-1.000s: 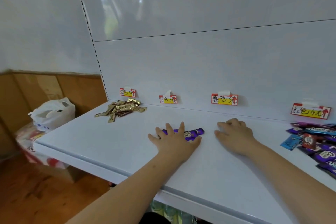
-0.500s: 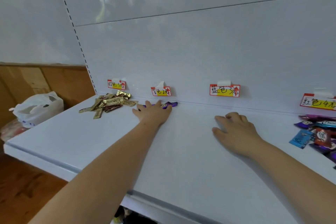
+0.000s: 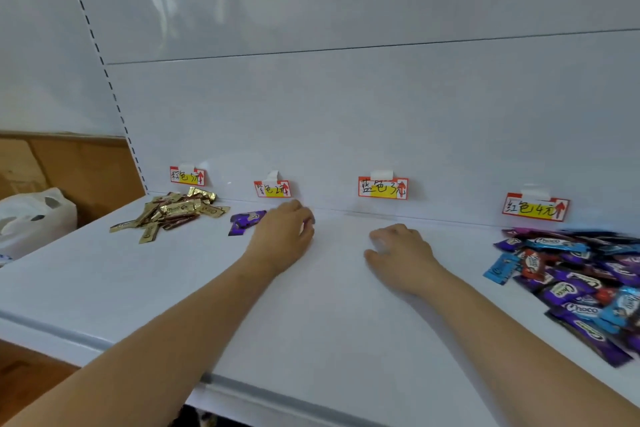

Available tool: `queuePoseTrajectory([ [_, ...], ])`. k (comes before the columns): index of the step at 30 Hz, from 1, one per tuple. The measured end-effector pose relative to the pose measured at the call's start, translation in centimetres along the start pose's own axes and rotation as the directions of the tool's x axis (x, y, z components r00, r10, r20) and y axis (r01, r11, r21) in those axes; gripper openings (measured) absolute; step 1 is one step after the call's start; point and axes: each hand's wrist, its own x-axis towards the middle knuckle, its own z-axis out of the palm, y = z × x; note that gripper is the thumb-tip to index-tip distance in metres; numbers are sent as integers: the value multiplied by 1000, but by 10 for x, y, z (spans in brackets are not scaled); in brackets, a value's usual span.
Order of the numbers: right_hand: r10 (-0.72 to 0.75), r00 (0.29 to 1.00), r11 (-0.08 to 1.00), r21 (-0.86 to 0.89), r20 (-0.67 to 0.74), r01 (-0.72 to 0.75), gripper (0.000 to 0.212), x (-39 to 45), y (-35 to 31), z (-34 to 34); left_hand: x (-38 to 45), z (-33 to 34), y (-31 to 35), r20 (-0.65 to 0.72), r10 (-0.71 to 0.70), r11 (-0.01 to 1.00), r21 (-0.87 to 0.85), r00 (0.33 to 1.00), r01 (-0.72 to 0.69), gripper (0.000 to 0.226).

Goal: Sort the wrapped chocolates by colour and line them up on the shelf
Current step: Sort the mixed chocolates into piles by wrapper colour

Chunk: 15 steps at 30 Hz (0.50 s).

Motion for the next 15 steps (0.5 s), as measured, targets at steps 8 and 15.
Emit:
queuePoseTrajectory([
  [8,-104,966,971,185,-238,150,34,-22,42,-80,-40,10,137,177,403,877,-356,898,-323,22],
  [15,7,983,977,211,-186,33,6,-80,155,-152,-16,40,241,170,426,856,-392,888,-336,28],
])
